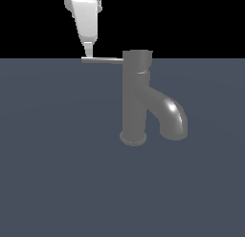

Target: Turn on the faucet by rotating a designated handle.

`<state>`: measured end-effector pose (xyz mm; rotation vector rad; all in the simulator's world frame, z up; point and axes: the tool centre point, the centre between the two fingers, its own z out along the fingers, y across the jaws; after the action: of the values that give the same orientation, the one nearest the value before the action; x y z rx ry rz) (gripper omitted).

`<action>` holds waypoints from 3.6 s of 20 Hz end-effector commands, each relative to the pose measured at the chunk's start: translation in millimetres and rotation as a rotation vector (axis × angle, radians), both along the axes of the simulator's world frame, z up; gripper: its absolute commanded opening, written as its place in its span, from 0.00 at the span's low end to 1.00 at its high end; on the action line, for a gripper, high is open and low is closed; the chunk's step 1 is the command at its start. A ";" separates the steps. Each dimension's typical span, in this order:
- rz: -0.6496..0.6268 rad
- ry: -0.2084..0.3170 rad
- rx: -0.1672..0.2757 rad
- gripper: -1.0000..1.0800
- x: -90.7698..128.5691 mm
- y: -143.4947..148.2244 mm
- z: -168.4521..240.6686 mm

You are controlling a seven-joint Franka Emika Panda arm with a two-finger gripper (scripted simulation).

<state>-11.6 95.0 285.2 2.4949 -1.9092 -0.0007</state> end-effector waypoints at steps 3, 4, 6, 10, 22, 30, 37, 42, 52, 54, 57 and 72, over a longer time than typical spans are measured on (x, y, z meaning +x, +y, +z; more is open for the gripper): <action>0.000 0.000 0.000 0.00 -5.8 -1.9 0.0; 0.000 0.000 0.000 0.00 -8.7 -2.9 -0.1; 0.000 0.000 0.000 0.00 -14.5 -5.0 -0.1; 0.000 0.000 0.000 0.00 -26.2 -9.0 -0.2; 0.000 0.000 0.000 0.00 -62.3 -21.7 -0.2; -0.001 0.000 0.000 0.00 -86.7 -30.4 -0.1; 0.002 -0.003 -0.001 0.00 -96.5 -39.0 0.0; 0.001 -0.002 0.000 0.00 -107.4 -60.2 -0.2; 0.000 -0.001 0.000 0.00 -129.9 -102.9 -0.1; 0.000 -0.001 0.000 0.00 -134.3 -111.7 -0.2; -0.001 -0.001 0.000 0.00 -141.1 -124.9 -0.1; 0.004 -0.001 -0.001 0.00 -123.6 -174.7 0.0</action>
<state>-137.5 -66.1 285.1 2.5111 -1.8854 -0.0013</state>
